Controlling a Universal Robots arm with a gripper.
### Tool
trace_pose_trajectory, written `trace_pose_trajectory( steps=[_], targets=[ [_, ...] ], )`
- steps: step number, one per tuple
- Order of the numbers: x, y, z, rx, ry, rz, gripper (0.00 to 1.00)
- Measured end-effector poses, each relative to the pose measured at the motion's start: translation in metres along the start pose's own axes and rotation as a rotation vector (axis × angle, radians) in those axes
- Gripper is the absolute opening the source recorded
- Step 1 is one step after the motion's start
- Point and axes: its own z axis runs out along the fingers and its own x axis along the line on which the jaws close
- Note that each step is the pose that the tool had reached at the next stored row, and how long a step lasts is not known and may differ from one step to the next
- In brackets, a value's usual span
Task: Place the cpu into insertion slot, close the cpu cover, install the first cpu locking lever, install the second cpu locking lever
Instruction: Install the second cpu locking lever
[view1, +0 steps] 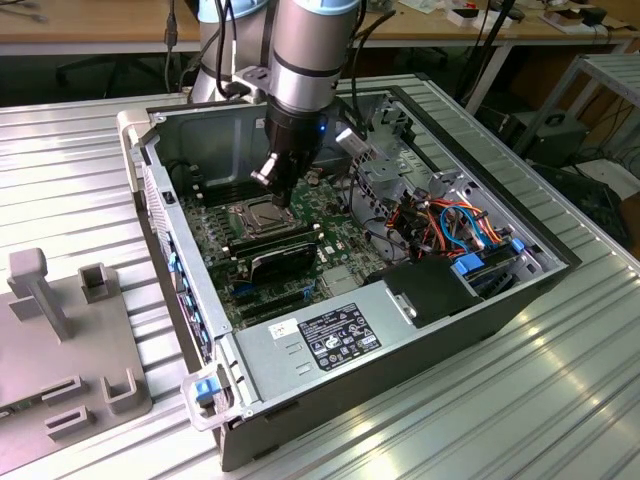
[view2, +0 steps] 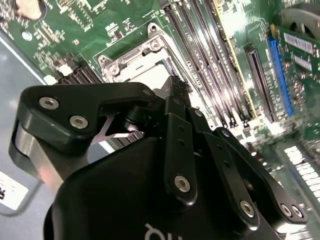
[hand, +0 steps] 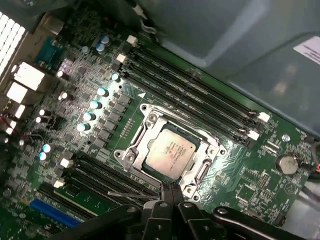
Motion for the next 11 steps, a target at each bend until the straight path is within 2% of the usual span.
trace_pose_trajectory(
  steps=[1,11],
  targets=[
    [-0.0002,-0.0001,0.0,-0.0003,0.0002,-0.03,0.11],
    [-0.0013,-0.0007,0.0,-0.0018,0.0015,-0.209,0.11]
  ],
)
